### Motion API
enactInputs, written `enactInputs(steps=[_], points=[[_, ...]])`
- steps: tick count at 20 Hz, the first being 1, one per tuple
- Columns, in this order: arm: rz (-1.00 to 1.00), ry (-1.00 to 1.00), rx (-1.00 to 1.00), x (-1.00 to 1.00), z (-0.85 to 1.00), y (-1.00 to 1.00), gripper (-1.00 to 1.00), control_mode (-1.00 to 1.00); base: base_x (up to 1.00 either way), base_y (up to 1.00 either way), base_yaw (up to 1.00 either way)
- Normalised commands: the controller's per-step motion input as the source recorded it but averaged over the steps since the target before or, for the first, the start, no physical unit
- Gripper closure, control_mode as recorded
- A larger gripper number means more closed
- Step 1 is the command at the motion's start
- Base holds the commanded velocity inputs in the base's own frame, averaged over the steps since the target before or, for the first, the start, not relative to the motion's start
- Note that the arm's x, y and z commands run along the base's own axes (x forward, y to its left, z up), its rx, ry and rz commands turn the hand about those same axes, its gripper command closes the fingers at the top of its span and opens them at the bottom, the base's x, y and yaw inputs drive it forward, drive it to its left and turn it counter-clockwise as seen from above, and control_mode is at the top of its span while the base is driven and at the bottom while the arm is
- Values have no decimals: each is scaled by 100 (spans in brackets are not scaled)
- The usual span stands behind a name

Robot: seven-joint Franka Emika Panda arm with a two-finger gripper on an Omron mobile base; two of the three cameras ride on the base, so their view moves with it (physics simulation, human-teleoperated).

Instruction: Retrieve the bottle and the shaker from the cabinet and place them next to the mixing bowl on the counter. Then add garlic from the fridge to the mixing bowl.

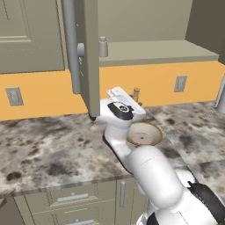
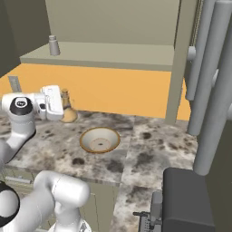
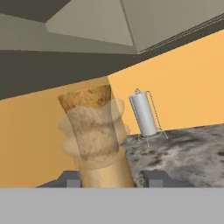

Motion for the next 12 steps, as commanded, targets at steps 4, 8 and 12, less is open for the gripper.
enactInputs(steps=[4, 8, 12], points=[[-7, 0, 0, 32, -58, 7, 100, -100, 0, 0, 0], [-9, 1, 0, 29, -43, 20, 100, -100, 0, 0, 0], [-9, 3, 0, 33, -48, 24, 100, -100, 0, 0, 0]])
